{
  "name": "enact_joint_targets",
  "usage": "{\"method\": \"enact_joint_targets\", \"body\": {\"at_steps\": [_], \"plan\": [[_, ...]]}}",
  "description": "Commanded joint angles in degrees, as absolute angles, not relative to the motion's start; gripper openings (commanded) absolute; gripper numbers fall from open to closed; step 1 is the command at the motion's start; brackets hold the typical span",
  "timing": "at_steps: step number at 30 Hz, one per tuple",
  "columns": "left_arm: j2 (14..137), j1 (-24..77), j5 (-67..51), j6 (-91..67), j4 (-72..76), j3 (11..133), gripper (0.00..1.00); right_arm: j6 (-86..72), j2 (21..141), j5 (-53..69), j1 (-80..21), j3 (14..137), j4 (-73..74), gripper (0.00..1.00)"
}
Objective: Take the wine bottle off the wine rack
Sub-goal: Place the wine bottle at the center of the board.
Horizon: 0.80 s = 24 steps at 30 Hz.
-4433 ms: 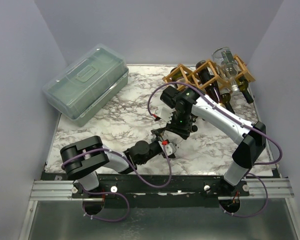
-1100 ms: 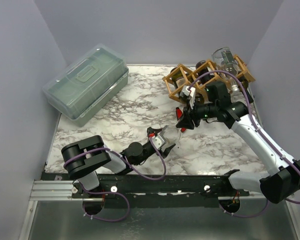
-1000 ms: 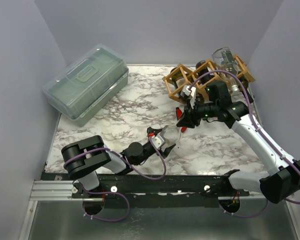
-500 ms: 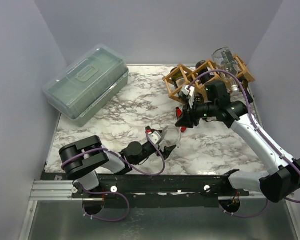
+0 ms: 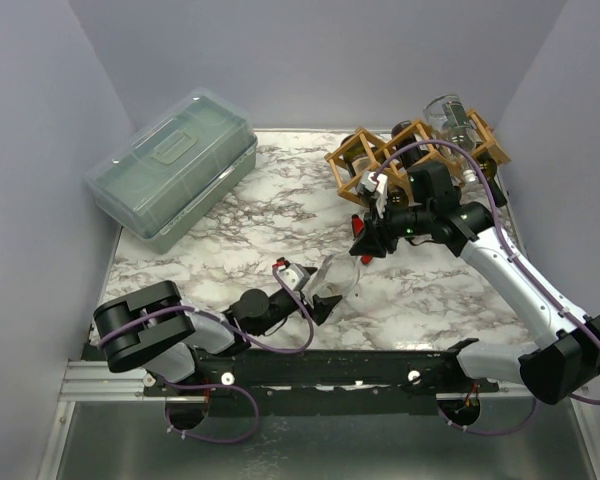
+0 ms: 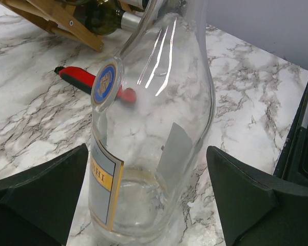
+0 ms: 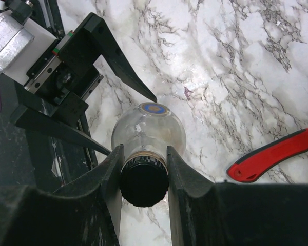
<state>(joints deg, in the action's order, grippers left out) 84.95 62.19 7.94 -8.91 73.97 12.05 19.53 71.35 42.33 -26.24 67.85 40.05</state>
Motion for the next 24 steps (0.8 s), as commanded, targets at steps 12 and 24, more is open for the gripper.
{"method": "enact_joint_targets", "body": {"at_steps": [12,24], "plan": [[71.27,61.59,8.22,-5.56,71.53,4.35,0.99,21.04,73.53,41.67,-27.43,69.84,36.02,0.0],[48.16,58.29,2.83,-6.21,32.28,18.0,0.99,21.13,76.1,41.77,-29.61,74.09,37.2,0.0]]}}
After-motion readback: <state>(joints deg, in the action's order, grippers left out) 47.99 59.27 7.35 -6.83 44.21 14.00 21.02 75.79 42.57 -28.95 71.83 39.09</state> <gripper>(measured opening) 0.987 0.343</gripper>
